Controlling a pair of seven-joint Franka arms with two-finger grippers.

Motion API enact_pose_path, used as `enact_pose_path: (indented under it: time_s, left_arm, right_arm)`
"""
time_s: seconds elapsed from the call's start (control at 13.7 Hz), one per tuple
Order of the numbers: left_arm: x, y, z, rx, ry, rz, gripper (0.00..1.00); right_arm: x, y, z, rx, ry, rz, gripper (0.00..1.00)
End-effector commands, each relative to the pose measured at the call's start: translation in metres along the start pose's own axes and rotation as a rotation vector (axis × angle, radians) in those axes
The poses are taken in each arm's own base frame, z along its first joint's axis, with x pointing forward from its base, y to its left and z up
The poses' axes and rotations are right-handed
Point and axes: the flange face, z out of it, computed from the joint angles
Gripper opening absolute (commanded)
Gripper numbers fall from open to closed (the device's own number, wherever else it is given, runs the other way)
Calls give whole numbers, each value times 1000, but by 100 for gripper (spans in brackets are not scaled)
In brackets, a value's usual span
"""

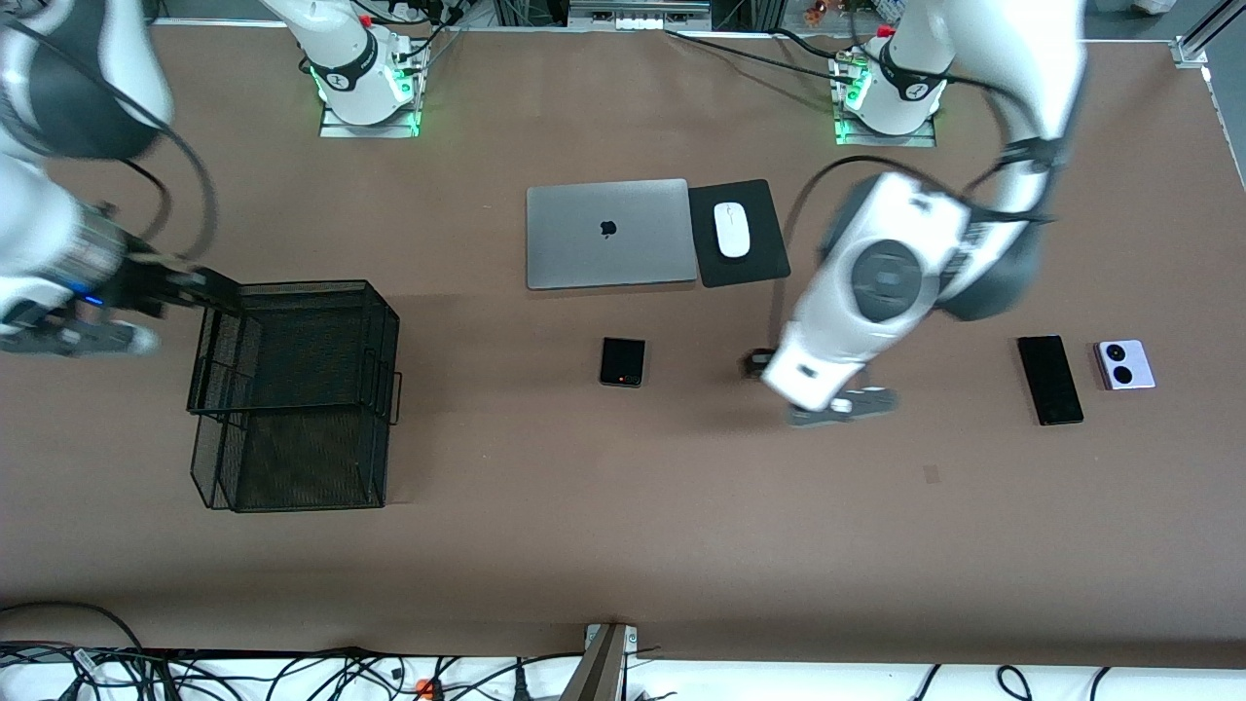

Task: Place phones with both arms
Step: 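Release the flip phone on the table while the right gripper starts reaching, then grasp the flip phone with the right gripper while the left grasps the slab phone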

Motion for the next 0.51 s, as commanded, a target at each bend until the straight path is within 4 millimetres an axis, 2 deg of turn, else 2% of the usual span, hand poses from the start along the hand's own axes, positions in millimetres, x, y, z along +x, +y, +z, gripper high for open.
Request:
enact_pose_path:
  time_s: [0.0, 0.07, 0.22, 0.29, 0.36, 0.44]
  left_arm:
    - [15, -67, -15, 48, -32, 62, 100]
    - [25, -94, -21, 73, -15, 75, 100]
    - [35, -132, -26, 131, 2, 126, 100]
    - [45, -164, -25, 142, -6, 108, 100]
    - [51, -188, -22, 138, -17, 91, 100]
    - [57, -220, -14, 134, -37, 82, 100]
  right_arm:
    - [3, -79, 21, 8, 23, 48, 100]
    - [2, -114, 33, 4, 33, 51, 100]
    - [-6, -179, 52, -37, 59, 38, 100]
    - [-7, -216, 58, -42, 82, 33, 100]
    - [-5, -247, 67, -35, 83, 24, 100]
    - [-12, -285, 77, -31, 87, 4, 100]
